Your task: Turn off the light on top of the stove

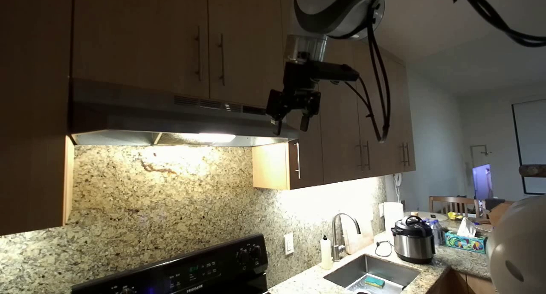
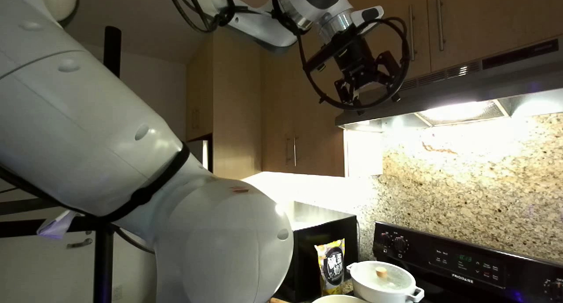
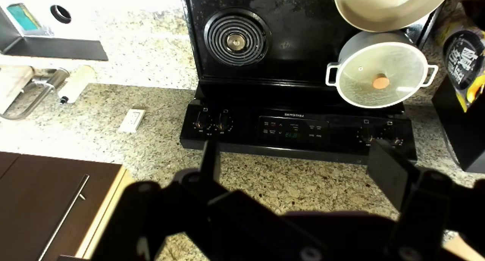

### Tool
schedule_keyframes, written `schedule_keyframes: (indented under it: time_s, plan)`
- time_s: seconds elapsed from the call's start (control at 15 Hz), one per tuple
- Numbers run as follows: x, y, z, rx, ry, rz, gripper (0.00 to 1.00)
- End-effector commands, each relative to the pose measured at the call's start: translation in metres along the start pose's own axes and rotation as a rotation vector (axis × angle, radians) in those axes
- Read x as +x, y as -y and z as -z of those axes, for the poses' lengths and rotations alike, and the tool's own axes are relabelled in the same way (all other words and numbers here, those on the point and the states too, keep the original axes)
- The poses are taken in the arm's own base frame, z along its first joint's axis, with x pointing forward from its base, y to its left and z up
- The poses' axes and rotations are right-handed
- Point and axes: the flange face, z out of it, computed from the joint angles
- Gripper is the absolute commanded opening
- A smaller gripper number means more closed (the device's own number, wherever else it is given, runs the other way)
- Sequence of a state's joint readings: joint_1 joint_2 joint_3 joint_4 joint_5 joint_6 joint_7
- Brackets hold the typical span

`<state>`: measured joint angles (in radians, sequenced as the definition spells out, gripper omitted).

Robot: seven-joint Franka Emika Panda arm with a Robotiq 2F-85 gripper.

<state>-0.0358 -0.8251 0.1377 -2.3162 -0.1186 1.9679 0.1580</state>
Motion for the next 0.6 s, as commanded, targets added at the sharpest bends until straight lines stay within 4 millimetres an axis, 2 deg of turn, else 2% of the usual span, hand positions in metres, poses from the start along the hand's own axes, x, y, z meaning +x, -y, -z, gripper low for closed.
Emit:
schedule_keyframes:
  time_s: [0.0, 0.53]
  plan:
    - [0.001, 0.0, 0.001, 0.0, 0.001, 0.0, 1.0]
    - [0.032, 0.0, -0.002, -0.01, -0.119, -0.005, 1.0]
